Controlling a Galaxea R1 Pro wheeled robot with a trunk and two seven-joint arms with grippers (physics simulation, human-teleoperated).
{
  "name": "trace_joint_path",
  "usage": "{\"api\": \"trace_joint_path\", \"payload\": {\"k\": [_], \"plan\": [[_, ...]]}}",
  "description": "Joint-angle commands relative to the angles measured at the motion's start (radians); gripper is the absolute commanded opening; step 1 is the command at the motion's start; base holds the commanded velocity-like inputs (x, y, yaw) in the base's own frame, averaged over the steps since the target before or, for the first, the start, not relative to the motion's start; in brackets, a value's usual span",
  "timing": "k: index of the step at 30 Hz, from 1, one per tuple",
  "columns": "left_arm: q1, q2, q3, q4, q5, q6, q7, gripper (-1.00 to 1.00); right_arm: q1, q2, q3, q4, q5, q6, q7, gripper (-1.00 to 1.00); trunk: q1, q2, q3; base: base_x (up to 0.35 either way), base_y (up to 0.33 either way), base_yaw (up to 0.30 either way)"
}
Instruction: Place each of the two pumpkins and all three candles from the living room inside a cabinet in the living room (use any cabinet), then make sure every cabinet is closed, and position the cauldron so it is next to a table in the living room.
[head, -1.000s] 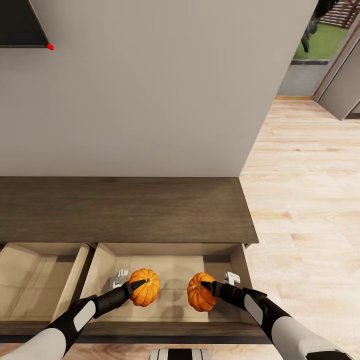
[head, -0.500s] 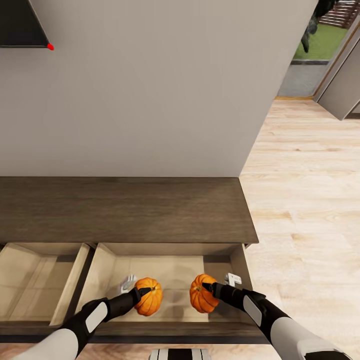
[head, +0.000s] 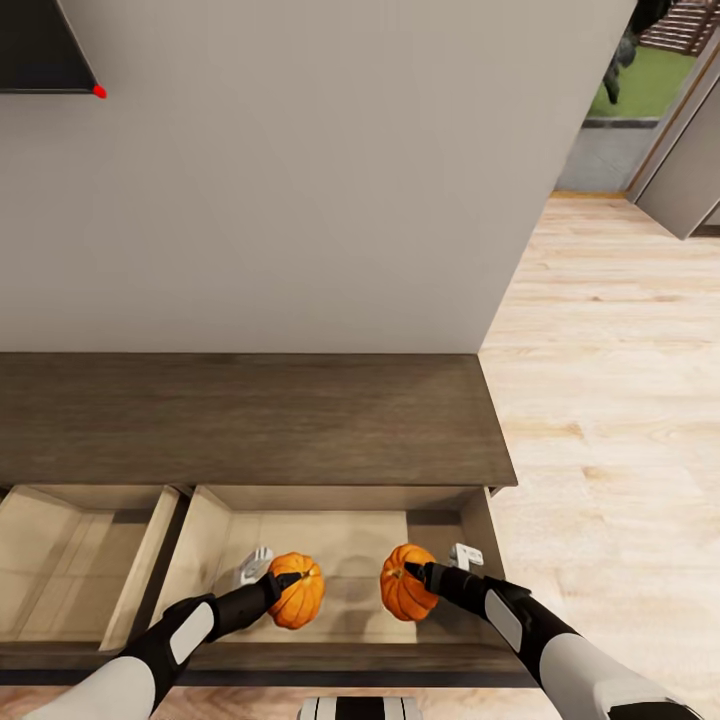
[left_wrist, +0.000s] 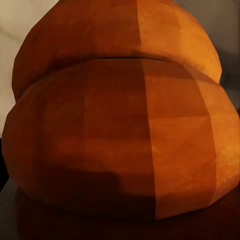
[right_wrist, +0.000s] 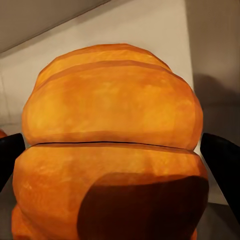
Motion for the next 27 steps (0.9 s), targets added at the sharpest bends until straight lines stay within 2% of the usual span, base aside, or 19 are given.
{"api": "trace_joint_path", "payload": {"k": [1, 10, 27], "plan": [[0.0, 0.0, 0.0, -0.003, 0.001, 0.0, -0.003, -1.0, 0.0, 0.0, 0.0, 0.0, -0.001, 0.0, 0.0, -1.0, 0.0, 0.0, -0.001, 0.0, 0.0, 0.0], [0.0, 0.005, 0.0, -0.013, 0.003, -0.007, -0.077, -1.0, 0.0, 0.0, 0.0, -0.002, -0.002, 0.002, 0.0, -1.0, 0.0, 0.0, -0.015, 0.0, 0.0, 0.0], [0.0, 0.003, -0.001, -0.027, 0.003, -0.008, -0.081, -1.0, 0.0, 0.0, 0.001, -0.005, -0.002, 0.005, 0.003, -1.0, 0.0, 0.0, -0.042, 0.0, 0.0, 0.0]]}}
